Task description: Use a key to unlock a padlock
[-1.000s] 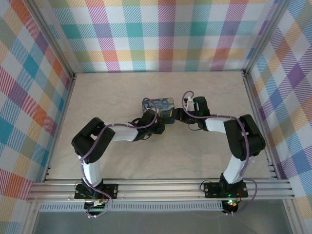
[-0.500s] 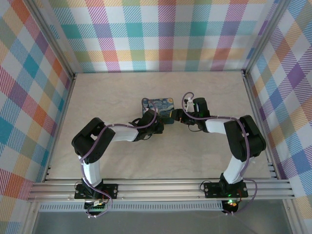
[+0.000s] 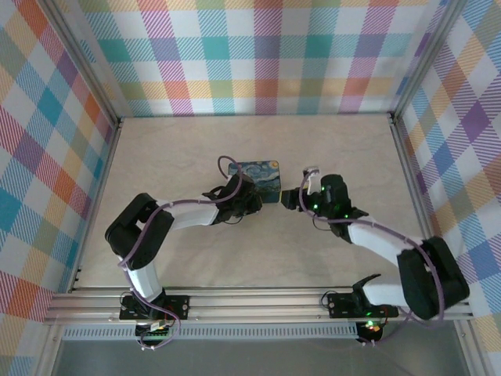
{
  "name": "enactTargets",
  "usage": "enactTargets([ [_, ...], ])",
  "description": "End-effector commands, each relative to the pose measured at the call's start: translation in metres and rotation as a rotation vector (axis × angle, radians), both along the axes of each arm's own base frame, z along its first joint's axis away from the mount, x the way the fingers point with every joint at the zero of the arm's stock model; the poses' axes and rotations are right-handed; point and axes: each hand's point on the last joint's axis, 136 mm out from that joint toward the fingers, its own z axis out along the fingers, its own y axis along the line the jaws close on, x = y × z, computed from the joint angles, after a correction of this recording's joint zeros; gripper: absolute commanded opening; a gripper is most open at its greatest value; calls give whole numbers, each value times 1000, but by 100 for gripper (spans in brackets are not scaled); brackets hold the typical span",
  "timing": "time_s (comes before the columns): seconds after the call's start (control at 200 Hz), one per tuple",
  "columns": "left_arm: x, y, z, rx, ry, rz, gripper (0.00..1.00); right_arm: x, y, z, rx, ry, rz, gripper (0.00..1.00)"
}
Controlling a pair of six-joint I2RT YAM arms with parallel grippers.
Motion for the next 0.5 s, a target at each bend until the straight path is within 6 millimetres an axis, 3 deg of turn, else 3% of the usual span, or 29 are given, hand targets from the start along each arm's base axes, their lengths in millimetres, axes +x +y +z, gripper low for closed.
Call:
enactTargets([
  [0.0, -1, -6, 32, -94, 35, 38, 0, -19, 13, 21, -149, -282, 100, 70],
  [0.085, -1, -5, 38, -126, 59, 60, 0, -37, 25, 27, -232, -458, 187, 70],
  [0.23, -3, -3, 41, -175, 102, 91, 0, -55, 40, 18, -390, -600, 303, 70],
  [0.495, -2, 0, 49, -241, 135, 126, 0, -65, 64, -8, -586, -766, 361, 70],
])
